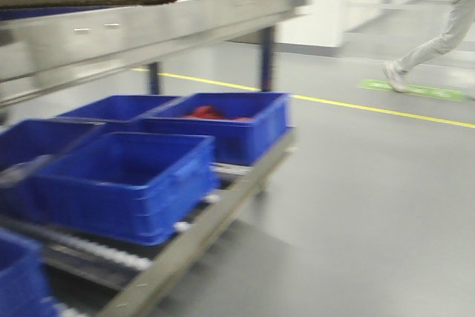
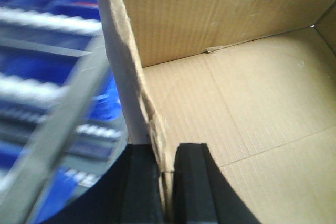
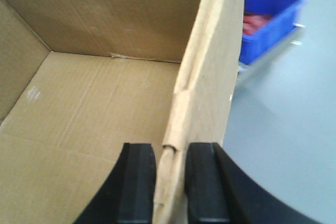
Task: Grab carton from right shelf to conveyor
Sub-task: 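Hold the carton with both grippers while driving away from the shelf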
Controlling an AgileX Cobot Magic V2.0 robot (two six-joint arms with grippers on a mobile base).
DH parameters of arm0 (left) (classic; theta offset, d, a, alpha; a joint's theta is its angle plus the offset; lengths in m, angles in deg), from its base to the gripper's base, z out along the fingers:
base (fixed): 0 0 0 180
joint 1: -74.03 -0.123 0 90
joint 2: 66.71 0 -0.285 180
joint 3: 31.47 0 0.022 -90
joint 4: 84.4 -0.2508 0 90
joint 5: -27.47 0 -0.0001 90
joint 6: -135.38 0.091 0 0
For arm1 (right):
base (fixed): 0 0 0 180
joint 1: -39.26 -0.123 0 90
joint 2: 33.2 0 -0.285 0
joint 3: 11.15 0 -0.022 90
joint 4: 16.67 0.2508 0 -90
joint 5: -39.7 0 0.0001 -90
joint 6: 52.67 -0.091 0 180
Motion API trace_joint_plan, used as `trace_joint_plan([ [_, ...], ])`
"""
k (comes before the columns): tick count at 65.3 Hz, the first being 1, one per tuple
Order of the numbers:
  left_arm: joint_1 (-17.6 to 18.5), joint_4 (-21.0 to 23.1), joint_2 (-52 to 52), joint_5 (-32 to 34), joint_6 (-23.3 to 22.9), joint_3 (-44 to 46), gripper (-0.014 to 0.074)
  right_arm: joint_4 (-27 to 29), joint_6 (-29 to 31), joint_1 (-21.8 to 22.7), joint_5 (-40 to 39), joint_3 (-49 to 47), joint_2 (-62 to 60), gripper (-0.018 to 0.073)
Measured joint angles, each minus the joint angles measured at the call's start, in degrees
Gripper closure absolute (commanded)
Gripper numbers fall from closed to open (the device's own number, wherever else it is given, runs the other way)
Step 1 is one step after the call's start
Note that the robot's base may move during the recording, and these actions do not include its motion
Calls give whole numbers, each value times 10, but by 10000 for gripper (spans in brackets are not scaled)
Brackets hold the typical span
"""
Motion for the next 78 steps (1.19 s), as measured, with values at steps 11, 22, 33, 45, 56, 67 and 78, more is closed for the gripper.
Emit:
trace_joint_plan([
  [11,0,0,0,0,0,0,606,0,0,0,0,0,0,628],
  [22,0,0,0,0,0,0,606,0,0,0,0,0,0,628],
  [33,0,0,0,0,0,0,606,0,0,0,0,0,0,628],
  [45,0,0,0,0,0,0,606,0,0,0,0,0,0,628],
  [56,0,0,0,1,0,0,606,0,0,0,0,0,0,628],
  [67,0,0,0,1,0,0,606,0,0,0,0,0,0,628],
  [78,0,0,0,1,0,0,606,0,0,0,0,0,0,628],
])
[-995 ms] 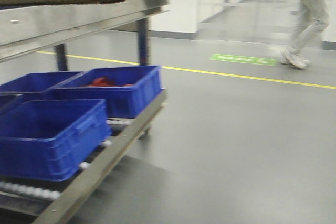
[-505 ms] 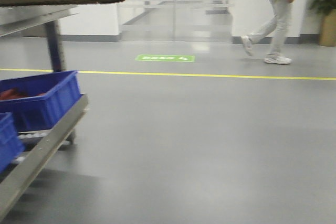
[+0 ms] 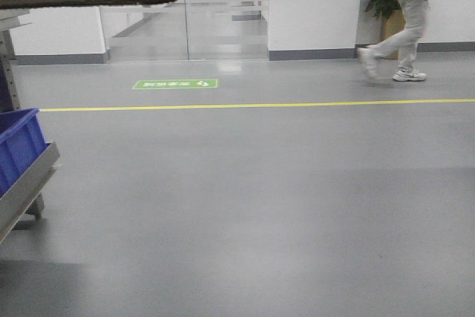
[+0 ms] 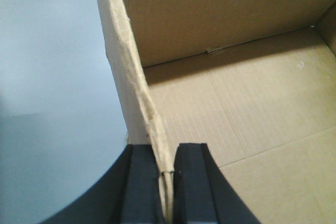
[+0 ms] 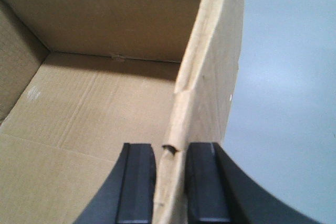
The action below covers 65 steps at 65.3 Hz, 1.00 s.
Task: Grab carton from right shelf to conveyor
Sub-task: 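Hold the carton with both grippers while driving away from the shelf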
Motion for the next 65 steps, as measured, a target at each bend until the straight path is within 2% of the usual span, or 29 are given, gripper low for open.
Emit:
trace_joint_plan([
  [65,0,0,0,0,0,0,606,0,0,0,0,0,0,628],
])
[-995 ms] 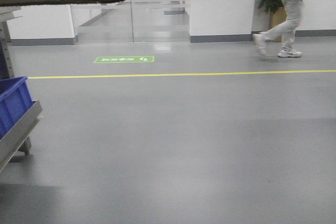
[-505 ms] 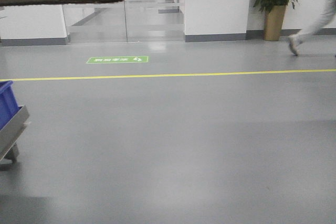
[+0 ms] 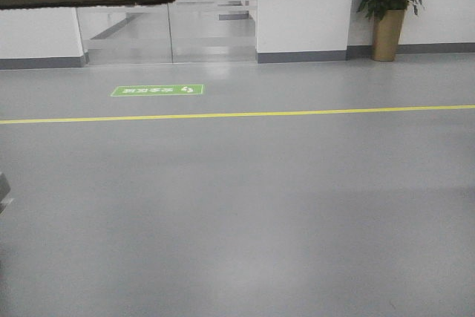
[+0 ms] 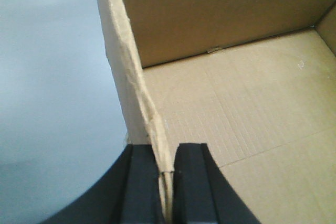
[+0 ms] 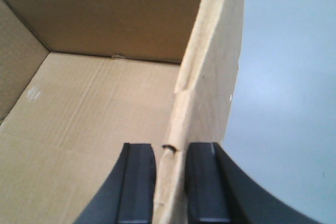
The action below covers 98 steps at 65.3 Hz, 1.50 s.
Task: Grab carton from right shelf to conveyor
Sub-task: 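Hold the carton with both grippers while driving away from the shelf, then drive up to the red conveyor holding the carton with both grippers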
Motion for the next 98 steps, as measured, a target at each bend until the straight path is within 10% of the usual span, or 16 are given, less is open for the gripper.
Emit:
trace_joint_plan([
  [98,0,-10,1,0,0,0,606,0,0,0,-2,0,0,628],
])
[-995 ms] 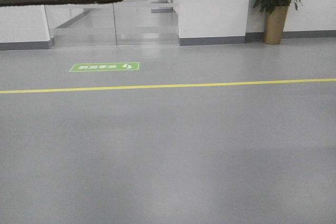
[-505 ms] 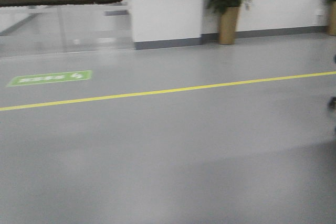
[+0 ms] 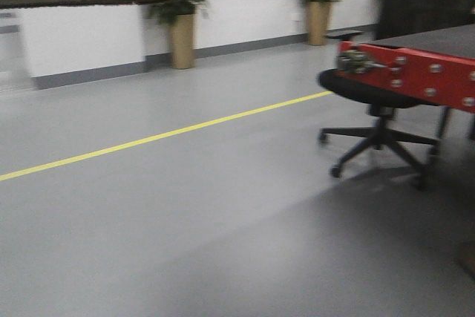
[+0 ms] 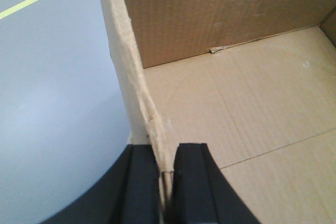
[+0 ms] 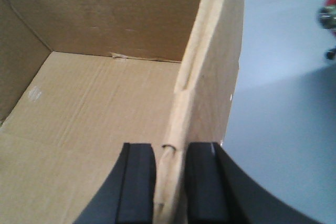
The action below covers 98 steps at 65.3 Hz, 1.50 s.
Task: Grab carton from right shelf to conveyor
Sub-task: 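Drive up to the red conveyor holding the carton with both grippers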
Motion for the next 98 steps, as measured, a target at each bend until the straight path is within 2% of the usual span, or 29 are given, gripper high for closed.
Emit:
trace_joint_plan([
  [22,2,-7,0,0,0,0,606,0,0,0,-1,0,0,628],
  [61,6,-73,0,7,0,0,606,10,0,-2,-16,0,0,628],
  [98,7,-76,0,9,0,0,606,10,-1,-3,-18,0,0,628],
])
